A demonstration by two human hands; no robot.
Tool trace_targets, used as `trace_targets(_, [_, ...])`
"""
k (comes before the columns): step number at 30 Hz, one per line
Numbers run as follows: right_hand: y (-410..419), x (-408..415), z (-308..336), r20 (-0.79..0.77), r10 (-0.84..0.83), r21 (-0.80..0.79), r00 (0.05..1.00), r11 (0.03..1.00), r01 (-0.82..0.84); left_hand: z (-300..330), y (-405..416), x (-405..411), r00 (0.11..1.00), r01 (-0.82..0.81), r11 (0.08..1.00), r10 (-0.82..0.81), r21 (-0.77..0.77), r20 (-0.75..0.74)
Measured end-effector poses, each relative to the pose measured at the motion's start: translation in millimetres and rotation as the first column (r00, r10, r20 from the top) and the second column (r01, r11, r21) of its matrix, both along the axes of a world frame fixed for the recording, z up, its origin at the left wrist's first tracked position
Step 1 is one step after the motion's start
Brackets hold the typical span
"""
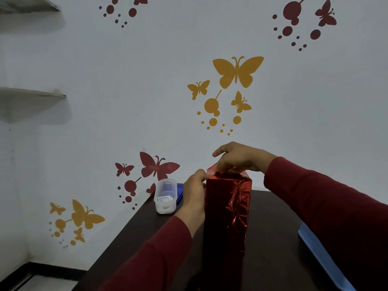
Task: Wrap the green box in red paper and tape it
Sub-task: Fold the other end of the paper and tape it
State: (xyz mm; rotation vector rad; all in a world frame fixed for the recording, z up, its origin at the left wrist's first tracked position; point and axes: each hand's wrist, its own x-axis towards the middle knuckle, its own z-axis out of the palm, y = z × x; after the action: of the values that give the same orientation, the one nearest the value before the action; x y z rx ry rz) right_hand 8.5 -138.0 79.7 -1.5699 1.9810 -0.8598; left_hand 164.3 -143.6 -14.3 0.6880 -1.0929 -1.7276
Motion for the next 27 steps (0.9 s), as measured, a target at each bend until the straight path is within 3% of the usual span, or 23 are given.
trace_targets(6, [-1,2,-3,-0.048,-0.052,-0.024,0.997,0.998,0.051,3,-6,-4,1.0,-0.008,1.0,0.008,0.0,0.025])
trace_targets(11, [0,11,-2,-0.092,-0.16,-0.048,0.983,0.987,0.156,7,-18,-11,0.983,-0.023,0.997,0.036,-0.078,0.179])
trace_targets(16, [-2,24,-2,-0.122,-0.268,-0.023,0.956,0.963,0.267,-1,-25,-11,0.98,-0.026,0.988,0.055,-0.149,0.192])
trace_targets(19, [-3,24,-9,-0.253,-0.384,-0.209,0.888,0.918,0.338,-2,-28,-11,0.975,-0.039,0.987,0.072,-0.154,0.211])
trace_targets(22, [-1,19,-16,-0.138,-0.436,-0.377,0.889,0.853,0.36,-4,-30,-11,0.974,-0.037,0.987,0.07,-0.156,0.215])
trace_targets(24, [0,19,-18,-0.071,-0.371,-0.328,0.926,0.885,0.33,-4,-31,-11,0.98,-0.033,0.988,0.062,-0.152,0.189])
trace_targets(27, [-1,23,-23,-0.148,-0.374,-0.225,0.916,0.914,0.337,-5,-32,-10,0.983,-0.025,0.986,0.054,-0.164,0.173])
